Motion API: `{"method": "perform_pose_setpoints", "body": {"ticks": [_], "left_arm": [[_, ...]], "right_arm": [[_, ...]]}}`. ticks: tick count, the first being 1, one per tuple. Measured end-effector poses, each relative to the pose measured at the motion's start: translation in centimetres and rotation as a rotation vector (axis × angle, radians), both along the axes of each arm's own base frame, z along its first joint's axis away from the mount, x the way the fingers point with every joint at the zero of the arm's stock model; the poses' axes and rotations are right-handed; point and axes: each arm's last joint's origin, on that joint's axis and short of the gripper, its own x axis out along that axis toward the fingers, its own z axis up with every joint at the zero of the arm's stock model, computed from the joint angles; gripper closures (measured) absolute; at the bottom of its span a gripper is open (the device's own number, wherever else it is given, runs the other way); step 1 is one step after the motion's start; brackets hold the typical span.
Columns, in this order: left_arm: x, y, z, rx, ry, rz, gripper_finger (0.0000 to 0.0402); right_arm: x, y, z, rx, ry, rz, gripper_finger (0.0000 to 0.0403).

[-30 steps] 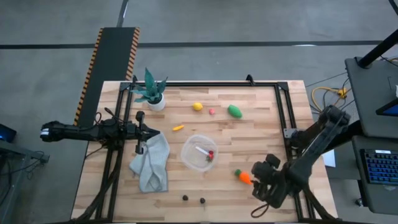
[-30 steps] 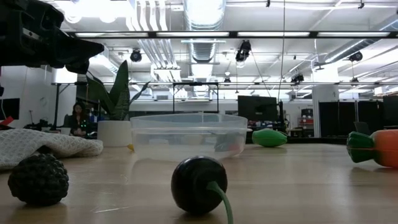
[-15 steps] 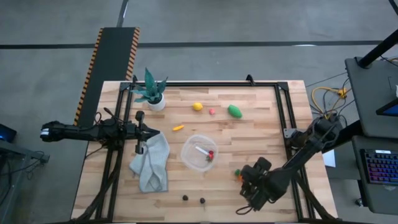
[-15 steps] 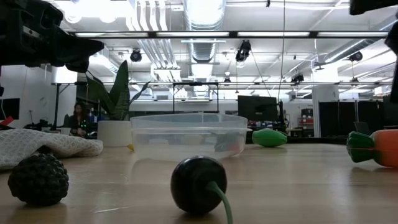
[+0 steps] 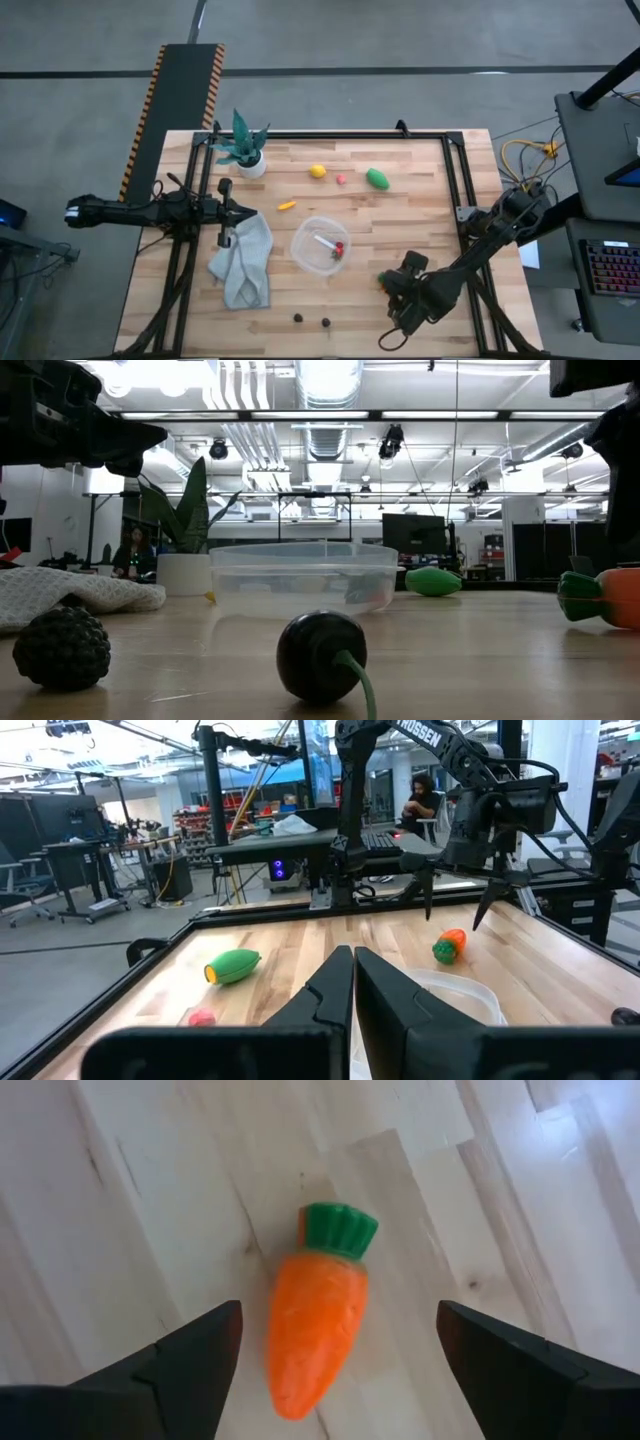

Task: Pick and placing Produce into tupperware
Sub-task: Put the orange carrot into the transparent bin

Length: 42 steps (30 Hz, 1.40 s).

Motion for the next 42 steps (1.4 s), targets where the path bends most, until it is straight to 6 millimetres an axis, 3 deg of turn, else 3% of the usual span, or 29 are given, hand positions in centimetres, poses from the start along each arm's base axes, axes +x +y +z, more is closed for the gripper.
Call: {"method": "perform_pose_setpoints", "body": {"ticks": [18,31,35,42], "left_arm": [[0.0,0.0,0.0,0.0,-0.001,0.0,0.0402],[0.0,0.0,0.0,0.0,0.001,0.0,0.0402],[0.0,0.0,0.0,-0.001,0.001,0.0,0.0402],[0.0,0.0,0.0,-0.001,0.001,0.0,0.0402]], "right_arm": [[-1.5,-1.4,-4.7,0.07,-0.034,-0.041,0.0077],[-1.5,-1.6,-5.0,0.09,-0.057,-0.032,0.008],[-1.4,-1.6,-5.0,0.1,-0.072,-0.055,0.0111],[-1.3,-1.5,-5.0,0.115,-0.085,-0.065,0.0207]]}}
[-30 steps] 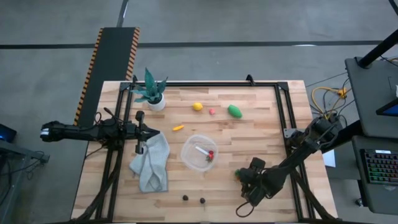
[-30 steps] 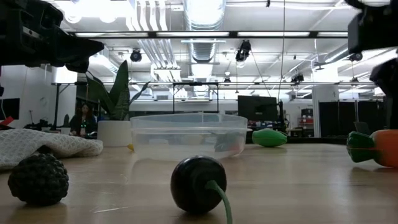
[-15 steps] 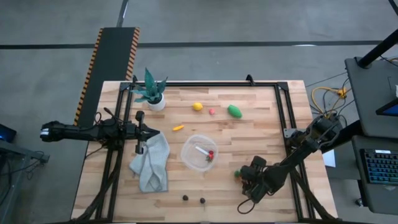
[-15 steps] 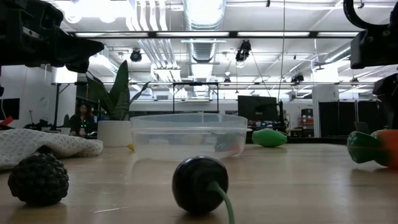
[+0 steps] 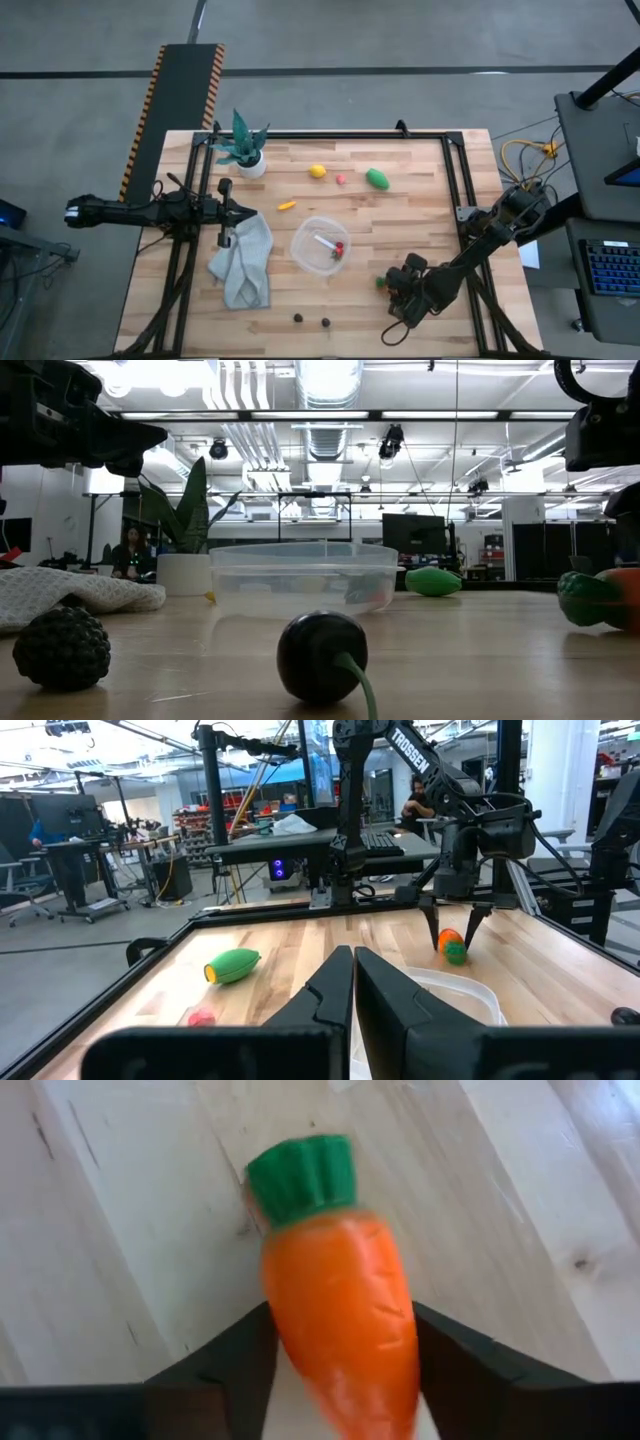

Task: Pick and placing Produce into tupperware
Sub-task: Put the orange carrot into the transparent bin

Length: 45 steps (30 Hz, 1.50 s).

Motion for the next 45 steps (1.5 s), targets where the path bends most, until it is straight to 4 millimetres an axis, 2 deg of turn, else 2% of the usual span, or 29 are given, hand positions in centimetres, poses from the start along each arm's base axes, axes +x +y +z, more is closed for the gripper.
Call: {"method": "perform_pose_setpoints", "body": {"ticks": [4,23,35,41,45], "left_arm": [[0.0,0.0,0.0,0.0,0.0,0.0,0.0402],[0.0,0.0,0.0,0.0,0.001,0.0,0.0402],[0.0,0.0,0.0,0.0,0.002,0.0,0.0402],[0.0,0.0,0.0,0.0,0.002,0.0,0.0402],[0.0,0.0,0.0,0.0,0.002,0.0,0.0402]], "right_arm": [[0.0,0.0,0.0,-0.007,-0.001,0.011,0.0252],[0.5,-0.2,0.3,-0.088,-0.04,0.046,0.0253],[4.0,-0.9,3.0,-0.158,-0.137,0.098,0.0253],[6.6,-2.4,4.8,-0.206,-0.156,0.148,0.0253],[8.3,-4.2,5.6,-0.237,-0.154,0.159,0.0253]]}}
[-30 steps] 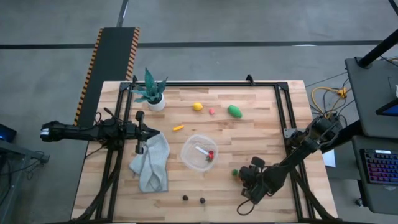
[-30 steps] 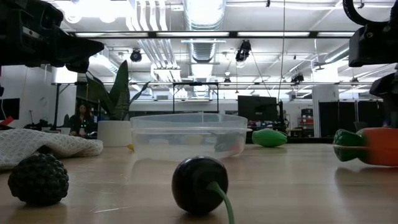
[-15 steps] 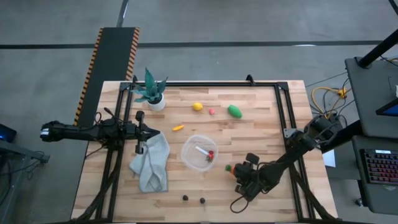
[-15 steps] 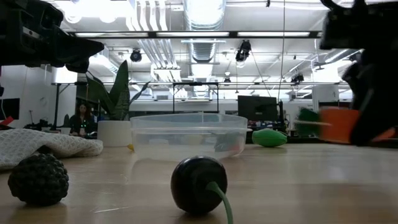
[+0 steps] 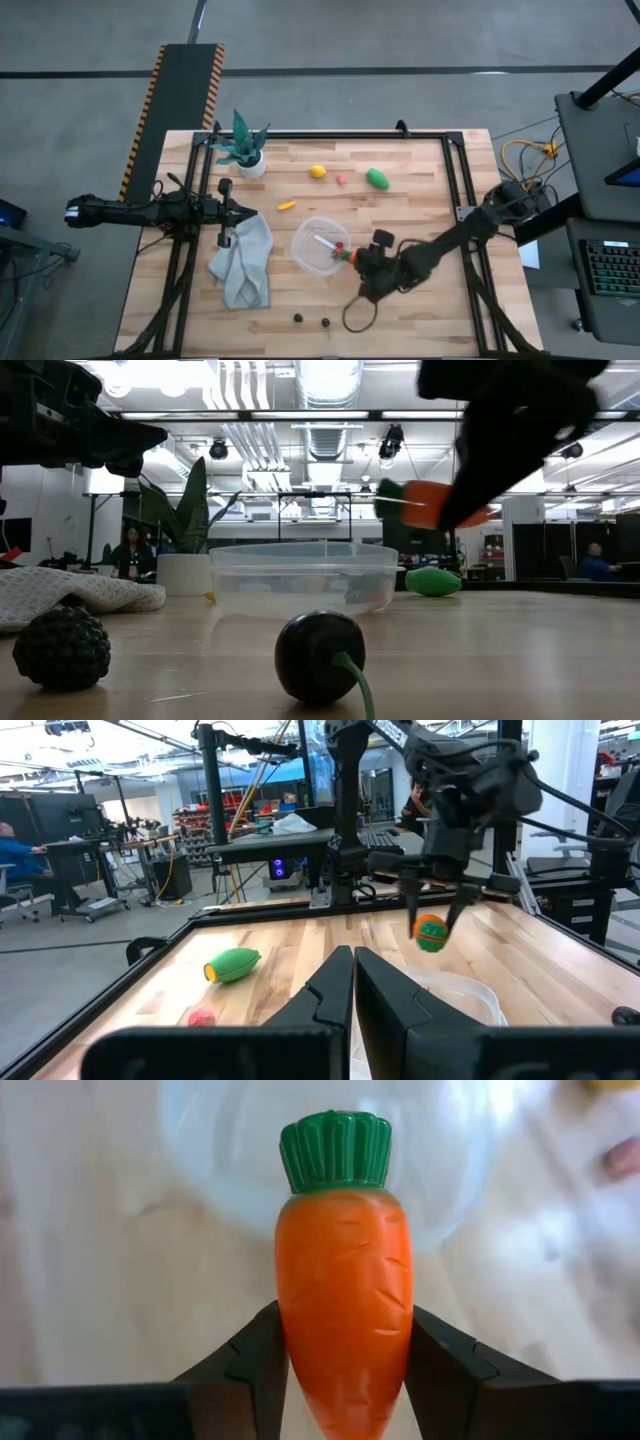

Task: Pick and placing Produce into tupperware
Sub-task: Put the orange carrot into the transparent bin

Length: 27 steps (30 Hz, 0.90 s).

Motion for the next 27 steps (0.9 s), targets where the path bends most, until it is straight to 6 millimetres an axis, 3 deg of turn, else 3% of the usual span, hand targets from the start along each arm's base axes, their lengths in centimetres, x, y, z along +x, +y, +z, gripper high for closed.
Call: {"method": "perform_pose_setpoints", "body": {"ticks": [10,19,27], "left_arm": [[0.0,0.0,0.0,0.0,0.001,0.0,0.0402],[0.0,0.0,0.0,0.0,0.002,0.0,0.0402],[0.0,0.0,0.0,0.0,0.005,0.0,0.0402]], "right_arm": [[4.2,-5.4,1.1,0.034,-0.063,0.098,0.0253],[6.1,-9.6,1.1,0.113,-0.102,0.13,0.0253],[7.5,-11.0,-0.8,0.179,-0.111,0.16,0.0253]]}}
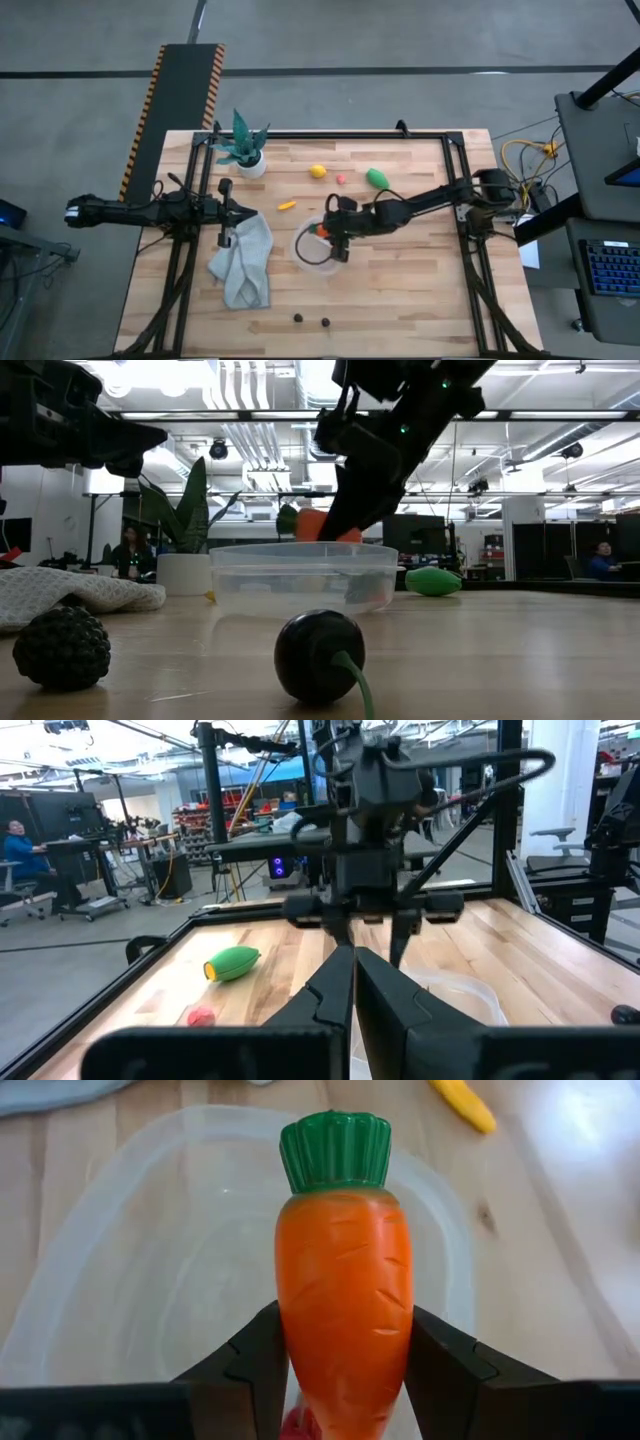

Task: Pick and placing Produce into tupperware
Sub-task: Put the orange carrot into the transparent bin

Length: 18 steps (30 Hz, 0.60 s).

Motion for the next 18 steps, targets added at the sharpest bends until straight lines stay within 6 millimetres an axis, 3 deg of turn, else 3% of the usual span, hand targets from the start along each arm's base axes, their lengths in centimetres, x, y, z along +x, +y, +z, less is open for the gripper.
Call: {"method": "perform_pose_setpoints", "body": {"ticks": [9,18], "left_arm": [[0.1,0.0,-0.1,0.0,0.013,0.0,0.0402],[0.2,0.0,-0.2,0.001,0.026,0.0,0.0402]], "right_arm": [[0.5,0.1,-1.9,0.004,0.037,0.006,0.0253],[0.5,0.1,-2.1,0.017,0.039,-0.011,0.0245]]}}
